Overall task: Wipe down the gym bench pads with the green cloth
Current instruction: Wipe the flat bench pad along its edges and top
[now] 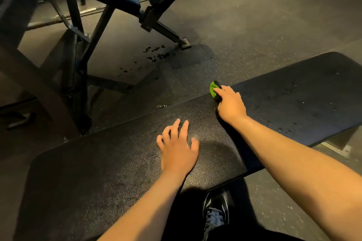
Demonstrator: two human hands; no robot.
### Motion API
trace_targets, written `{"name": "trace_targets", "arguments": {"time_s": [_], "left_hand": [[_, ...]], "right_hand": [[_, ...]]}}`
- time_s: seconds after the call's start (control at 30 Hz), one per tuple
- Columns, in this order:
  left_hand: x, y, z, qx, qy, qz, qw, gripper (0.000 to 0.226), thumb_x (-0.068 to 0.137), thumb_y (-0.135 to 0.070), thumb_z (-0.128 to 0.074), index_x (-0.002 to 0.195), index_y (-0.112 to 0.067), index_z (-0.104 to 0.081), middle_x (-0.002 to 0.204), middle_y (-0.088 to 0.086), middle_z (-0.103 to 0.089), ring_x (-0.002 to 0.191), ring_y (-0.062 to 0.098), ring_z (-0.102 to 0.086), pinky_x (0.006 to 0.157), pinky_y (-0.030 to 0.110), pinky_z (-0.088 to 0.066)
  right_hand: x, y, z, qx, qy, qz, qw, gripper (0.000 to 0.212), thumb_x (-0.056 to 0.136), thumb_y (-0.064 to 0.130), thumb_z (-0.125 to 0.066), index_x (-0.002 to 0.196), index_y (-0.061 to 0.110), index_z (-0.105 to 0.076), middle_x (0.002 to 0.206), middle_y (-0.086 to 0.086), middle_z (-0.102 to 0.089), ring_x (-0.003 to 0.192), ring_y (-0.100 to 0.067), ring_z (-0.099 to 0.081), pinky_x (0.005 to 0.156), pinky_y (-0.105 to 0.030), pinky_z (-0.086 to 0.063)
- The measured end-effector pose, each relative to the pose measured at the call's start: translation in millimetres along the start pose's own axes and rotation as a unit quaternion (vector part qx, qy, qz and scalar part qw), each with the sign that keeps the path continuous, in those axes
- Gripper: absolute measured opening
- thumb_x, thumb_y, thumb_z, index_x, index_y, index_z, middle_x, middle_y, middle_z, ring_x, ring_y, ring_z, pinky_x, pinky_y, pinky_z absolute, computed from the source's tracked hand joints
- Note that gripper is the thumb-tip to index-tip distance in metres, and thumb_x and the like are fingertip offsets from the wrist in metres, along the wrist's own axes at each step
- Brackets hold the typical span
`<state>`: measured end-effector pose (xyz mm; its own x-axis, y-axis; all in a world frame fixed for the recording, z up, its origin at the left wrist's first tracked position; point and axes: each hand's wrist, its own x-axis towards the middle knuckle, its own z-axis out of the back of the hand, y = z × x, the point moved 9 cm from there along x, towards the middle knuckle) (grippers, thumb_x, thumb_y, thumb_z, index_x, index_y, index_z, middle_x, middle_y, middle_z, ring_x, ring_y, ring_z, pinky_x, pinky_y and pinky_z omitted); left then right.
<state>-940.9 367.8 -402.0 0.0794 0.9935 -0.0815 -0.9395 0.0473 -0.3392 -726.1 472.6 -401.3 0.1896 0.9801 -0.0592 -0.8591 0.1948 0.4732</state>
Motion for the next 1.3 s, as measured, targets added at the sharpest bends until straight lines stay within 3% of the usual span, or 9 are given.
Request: {"name": "trace_targets", "arguments": {"time_s": [0.13, 0.27, 0.37, 0.57, 0.77, 0.97, 1.1, 1.2, 1.3], "left_hand": [[1, -2, 1, 0.013, -0.006, 0.002, 1.0, 0.061, 0.098, -0.051, -0.035, 0.156, -0.036, -0.024, 0.165, -0.007, -0.015, 0.147, 0.021, -0.01, 0.12, 0.049, -0.006], [0, -2, 0, 0.016, 0.001, 0.006, 1.0, 0.062, 0.098, -0.05, -0.034, 0.157, -0.035, -0.022, 0.166, -0.006, -0.013, 0.148, 0.022, -0.009, 0.12, 0.049, -0.005], [0, -3, 1, 0.018, 0.001, 0.003, 1.0, 0.062, 0.099, -0.051, -0.034, 0.157, -0.035, -0.022, 0.166, -0.006, -0.013, 0.148, 0.023, -0.01, 0.12, 0.05, -0.005], [-2, -4, 2, 0.013, -0.01, -0.025, 1.0, 0.06, 0.101, -0.05, -0.037, 0.156, -0.032, -0.026, 0.165, -0.005, -0.017, 0.148, 0.022, -0.014, 0.12, 0.05, -0.008], [-29, 5, 10, -0.024, -0.021, -0.052, 0.998, 0.059, 0.098, -0.038, -0.049, 0.153, -0.022, -0.038, 0.161, -0.002, -0.03, 0.149, 0.023, -0.015, 0.121, 0.049, 0.0], [-88, 45, 34, 0.017, -0.07, -0.044, 0.996, 0.044, 0.09, -0.034, -0.054, 0.132, -0.022, -0.057, 0.137, -0.002, -0.052, 0.116, 0.028, -0.044, 0.094, 0.047, -0.034], [-124, 84, 45, -0.076, -0.119, 0.004, 0.99, 0.028, 0.083, -0.019, -0.07, 0.102, -0.019, -0.049, 0.109, -0.005, -0.049, 0.096, 0.022, -0.042, 0.078, 0.034, -0.03], [-144, 98, 50, -0.097, -0.135, 0.01, 0.986, 0.03, 0.084, -0.017, -0.071, 0.1, -0.019, -0.046, 0.106, -0.006, -0.045, 0.097, 0.018, -0.04, 0.081, 0.032, -0.035], [-155, 99, 44, -0.12, -0.123, -0.012, 0.985, 0.029, 0.085, -0.017, -0.07, 0.104, -0.017, -0.048, 0.115, -0.004, -0.047, 0.107, 0.017, -0.041, 0.093, 0.038, -0.042]], "right_hand": [[-17, 30, -2, 0.041, -0.014, -0.004, 0.999, 0.055, 0.087, -0.001, -0.049, 0.136, 0.023, -0.057, 0.145, -0.006, -0.044, 0.129, -0.039, -0.041, 0.104, -0.045, -0.037], [-47, 75, -28, 0.044, 0.049, 0.108, 0.992, 0.057, 0.088, 0.0, -0.047, 0.137, 0.029, -0.056, 0.153, 0.003, -0.041, 0.139, -0.028, -0.035, 0.11, -0.04, -0.034], [-52, 70, -35, 0.024, 0.089, 0.156, 0.984, 0.06, 0.091, 0.001, -0.042, 0.142, 0.032, -0.051, 0.156, 0.007, -0.037, 0.141, -0.031, -0.032, 0.113, -0.045, -0.034], [-45, 14, -3, 0.041, -0.018, 0.023, 0.999, 0.06, 0.09, -0.004, -0.046, 0.142, 0.024, -0.05, 0.153, -0.004, -0.04, 0.142, -0.036, -0.033, 0.116, -0.046, -0.027], [-76, 64, -35, 0.075, 0.052, 0.065, 0.994, 0.06, 0.09, 0.0, -0.046, 0.144, 0.027, -0.05, 0.159, 0.0, -0.032, 0.15, -0.025, -0.021, 0.12, -0.043, -0.021], [-126, 138, -81, 0.065, 0.173, 0.144, 0.972, 0.059, 0.093, 0.007, -0.047, 0.146, 0.032, -0.047, 0.162, 0.002, -0.026, 0.151, -0.028, -0.016, 0.121, -0.045, -0.02], [-173, 178, -105, 0.08, 0.247, 0.224, 0.939, 0.061, 0.087, 0.001, -0.047, 0.141, 0.029, -0.055, 0.16, 0.001, -0.033, 0.151, -0.026, -0.017, 0.124, -0.046, -0.011], [-211, 188, -102, 0.066, 0.265, 0.293, 0.916, 0.064, 0.087, -0.006, -0.043, 0.142, 0.025, -0.054, 0.159, 0.002, -0.034, 0.151, -0.014, -0.015, 0.124, -0.035, -0.001], [-227, 179, -90, 0.025, 0.223, 0.333, 0.916, 0.065, 0.09, -0.005, -0.045, 0.146, 0.026, -0.047, 0.16, 0.003, -0.031, 0.151, -0.014, -0.015, 0.123, -0.036, 0.0]]}}
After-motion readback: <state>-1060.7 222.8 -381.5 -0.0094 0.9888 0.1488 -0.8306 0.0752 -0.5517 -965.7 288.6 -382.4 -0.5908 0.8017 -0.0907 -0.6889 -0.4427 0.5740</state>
